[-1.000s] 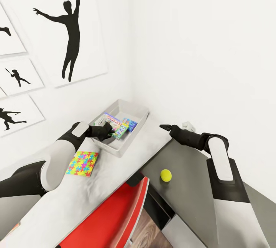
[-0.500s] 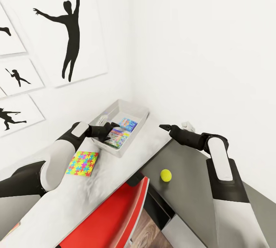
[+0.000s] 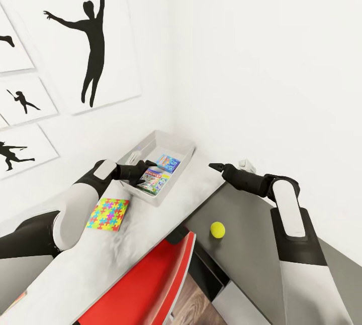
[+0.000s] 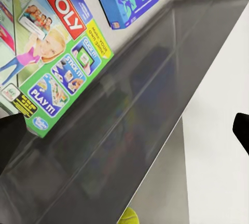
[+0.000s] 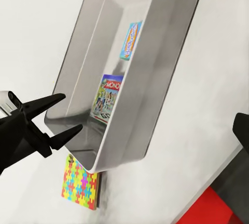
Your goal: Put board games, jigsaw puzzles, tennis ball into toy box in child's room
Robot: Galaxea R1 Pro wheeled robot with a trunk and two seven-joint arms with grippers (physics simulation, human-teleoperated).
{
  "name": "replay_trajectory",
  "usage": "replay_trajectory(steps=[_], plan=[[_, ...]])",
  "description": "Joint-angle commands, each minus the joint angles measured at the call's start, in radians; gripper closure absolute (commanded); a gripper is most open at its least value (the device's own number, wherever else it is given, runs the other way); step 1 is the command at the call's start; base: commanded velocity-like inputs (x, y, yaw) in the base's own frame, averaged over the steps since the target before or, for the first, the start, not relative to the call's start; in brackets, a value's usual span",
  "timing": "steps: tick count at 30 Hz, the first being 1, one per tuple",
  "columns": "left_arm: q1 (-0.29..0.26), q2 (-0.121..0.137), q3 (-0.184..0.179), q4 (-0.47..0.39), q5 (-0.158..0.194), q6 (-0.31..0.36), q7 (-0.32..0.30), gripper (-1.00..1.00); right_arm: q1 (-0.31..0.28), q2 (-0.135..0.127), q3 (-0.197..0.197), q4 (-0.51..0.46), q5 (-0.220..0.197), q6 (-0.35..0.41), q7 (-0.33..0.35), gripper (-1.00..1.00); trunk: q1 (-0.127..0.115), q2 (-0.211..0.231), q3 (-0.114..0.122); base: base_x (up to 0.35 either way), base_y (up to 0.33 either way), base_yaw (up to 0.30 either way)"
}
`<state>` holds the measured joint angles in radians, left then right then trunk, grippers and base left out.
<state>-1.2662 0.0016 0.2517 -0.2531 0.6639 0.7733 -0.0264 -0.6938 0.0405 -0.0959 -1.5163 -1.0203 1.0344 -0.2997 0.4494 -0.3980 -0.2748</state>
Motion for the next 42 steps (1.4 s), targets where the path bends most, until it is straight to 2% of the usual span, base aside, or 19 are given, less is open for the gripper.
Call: replay_trajectory(steps=[1,11,23,29,42], plan=[[-0.001,0.0,0.004,0.0,-0.004,0.004,-0.003,-1.0,-0.001,0.001,-0.002,-0.001,-0.01,0.004,-0.01,-1.0,0.001,-0.002,-0.002,0.0,0.0,0.0],[-0.001,0.001,0.005,-0.013,-0.003,0.006,-0.009,-1.0,-0.001,0.001,-0.002,-0.001,-0.011,0.004,-0.01,-1.0,0.001,-0.002,0.004,0.0,0.0,0.0],[0.003,0.001,0.003,-0.135,-0.003,0.06,-0.011,-1.0,-0.001,0.002,-0.002,-0.001,-0.012,0.004,-0.01,-1.0,0.001,-0.002,0.023,0.0,0.074,-0.05],[0.004,0.0,0.003,-0.144,-0.001,0.062,-0.011,-1.0,-0.001,0.002,-0.001,-0.001,-0.012,0.004,-0.01,-1.0,0.001,-0.002,0.032,-0.025,0.02,-0.061],[0.005,0.0,0.003,-0.146,-0.001,0.064,-0.011,-1.0,-0.001,0.001,-0.001,0.0,-0.012,0.004,-0.01,-1.0,0.001,-0.002,0.053,-0.179,0.001,-0.061]])
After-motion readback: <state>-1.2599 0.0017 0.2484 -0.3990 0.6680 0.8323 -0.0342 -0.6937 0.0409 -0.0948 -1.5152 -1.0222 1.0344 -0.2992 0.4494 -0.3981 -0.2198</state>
